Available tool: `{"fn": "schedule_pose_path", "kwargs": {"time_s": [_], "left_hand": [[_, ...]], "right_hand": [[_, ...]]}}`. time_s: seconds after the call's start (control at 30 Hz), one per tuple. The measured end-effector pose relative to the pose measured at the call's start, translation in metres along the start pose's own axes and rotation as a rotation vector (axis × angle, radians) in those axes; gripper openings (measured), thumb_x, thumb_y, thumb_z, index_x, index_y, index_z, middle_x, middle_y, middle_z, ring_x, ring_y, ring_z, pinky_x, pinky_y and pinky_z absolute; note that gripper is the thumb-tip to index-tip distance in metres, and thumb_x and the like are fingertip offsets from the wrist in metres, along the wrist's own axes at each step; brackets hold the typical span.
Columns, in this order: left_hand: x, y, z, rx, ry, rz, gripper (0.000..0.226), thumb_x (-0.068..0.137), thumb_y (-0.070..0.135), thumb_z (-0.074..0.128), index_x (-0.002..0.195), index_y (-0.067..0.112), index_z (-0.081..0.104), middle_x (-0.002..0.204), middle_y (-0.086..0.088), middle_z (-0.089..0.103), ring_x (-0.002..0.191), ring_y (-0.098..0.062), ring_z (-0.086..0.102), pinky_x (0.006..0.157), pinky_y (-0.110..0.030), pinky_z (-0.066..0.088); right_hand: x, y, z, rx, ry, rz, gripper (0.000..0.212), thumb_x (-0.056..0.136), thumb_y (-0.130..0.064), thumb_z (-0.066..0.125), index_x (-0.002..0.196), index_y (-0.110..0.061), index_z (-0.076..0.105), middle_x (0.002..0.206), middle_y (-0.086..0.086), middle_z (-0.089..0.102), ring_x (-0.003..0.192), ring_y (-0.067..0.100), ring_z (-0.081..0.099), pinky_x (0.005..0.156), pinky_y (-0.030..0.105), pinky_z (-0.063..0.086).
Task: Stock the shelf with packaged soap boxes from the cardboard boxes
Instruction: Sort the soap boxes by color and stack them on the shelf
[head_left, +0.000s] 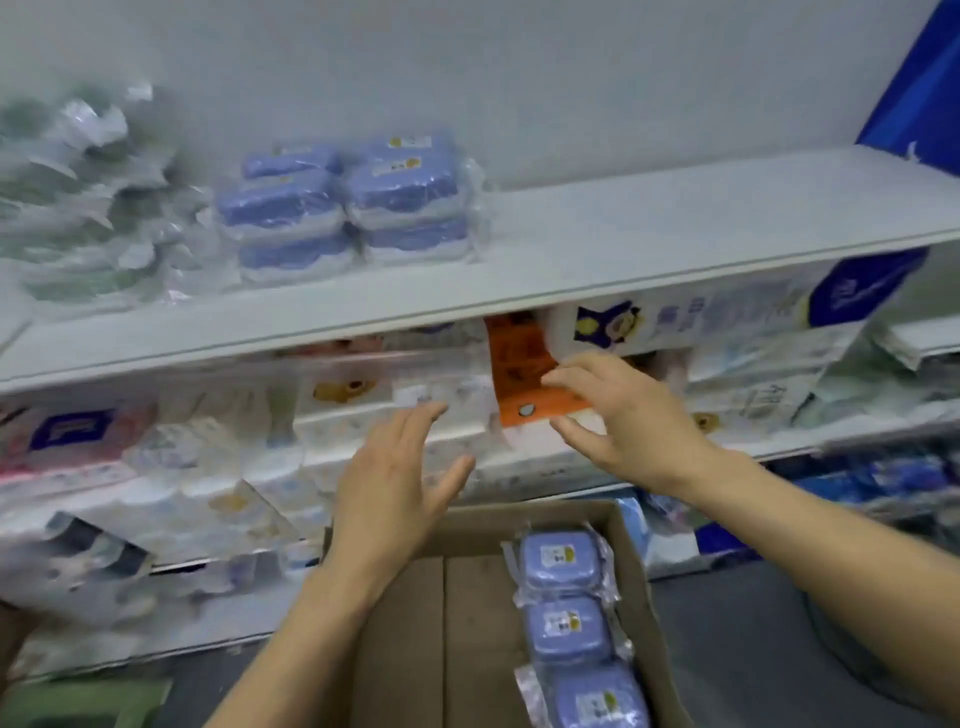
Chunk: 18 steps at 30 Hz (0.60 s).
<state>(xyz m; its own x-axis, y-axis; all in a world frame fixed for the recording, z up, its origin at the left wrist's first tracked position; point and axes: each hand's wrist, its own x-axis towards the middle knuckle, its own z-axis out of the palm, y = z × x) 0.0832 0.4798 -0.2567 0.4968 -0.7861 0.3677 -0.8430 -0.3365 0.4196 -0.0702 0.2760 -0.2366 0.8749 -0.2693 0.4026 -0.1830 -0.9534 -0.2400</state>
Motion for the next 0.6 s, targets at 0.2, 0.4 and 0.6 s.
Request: {"fn": "schedule_pose_path", "kwargs": {"time_s": [0.2, 0.4, 0.6], "left_hand": [[-0.093, 0.007, 0.100, -0.156, -0.360, -0.291, 0.058, 0.088, 0.043, 0.066, 0.140, 0.031, 0.045, 0.136, 0.012, 0.052, 0.124, -0.005, 0.050, 0.097, -0.026, 0.045], [-0.139, -0.003, 0.179, -0.220, -0.638, -0.445, 0.056, 0.089, 0.039, 0.066, 0.139, 0.030, 0.044, 0.141, 0.008, 0.050, 0.124, -0.007, 0.049, 0.098, -0.025, 0.044], [-0.137, -0.025, 0.242, -0.317, -0.675, -0.604, 0.052, 0.090, 0.033, 0.065, 0.139, 0.025, 0.047, 0.137, 0.004, 0.052, 0.122, -0.011, 0.050, 0.097, -0.028, 0.044]], "right_hand": [[-0.110, 0.037, 0.070, 0.038, -0.519, 0.300, 0.057, 0.092, -0.035, 0.058, 0.144, -0.025, 0.038, 0.141, -0.002, 0.041, 0.130, 0.018, 0.041, 0.091, 0.034, 0.044], [-0.162, 0.060, 0.148, 0.065, -0.762, 0.377, 0.066, 0.091, -0.028, 0.060, 0.148, -0.021, 0.029, 0.158, 0.004, 0.022, 0.139, 0.024, 0.030, 0.098, 0.035, 0.041], [-0.159, 0.085, 0.224, 0.069, -0.784, 0.374, 0.071, 0.085, -0.025, 0.066, 0.144, -0.013, 0.029, 0.150, 0.009, 0.029, 0.140, 0.027, 0.022, 0.107, 0.042, 0.035]]}}
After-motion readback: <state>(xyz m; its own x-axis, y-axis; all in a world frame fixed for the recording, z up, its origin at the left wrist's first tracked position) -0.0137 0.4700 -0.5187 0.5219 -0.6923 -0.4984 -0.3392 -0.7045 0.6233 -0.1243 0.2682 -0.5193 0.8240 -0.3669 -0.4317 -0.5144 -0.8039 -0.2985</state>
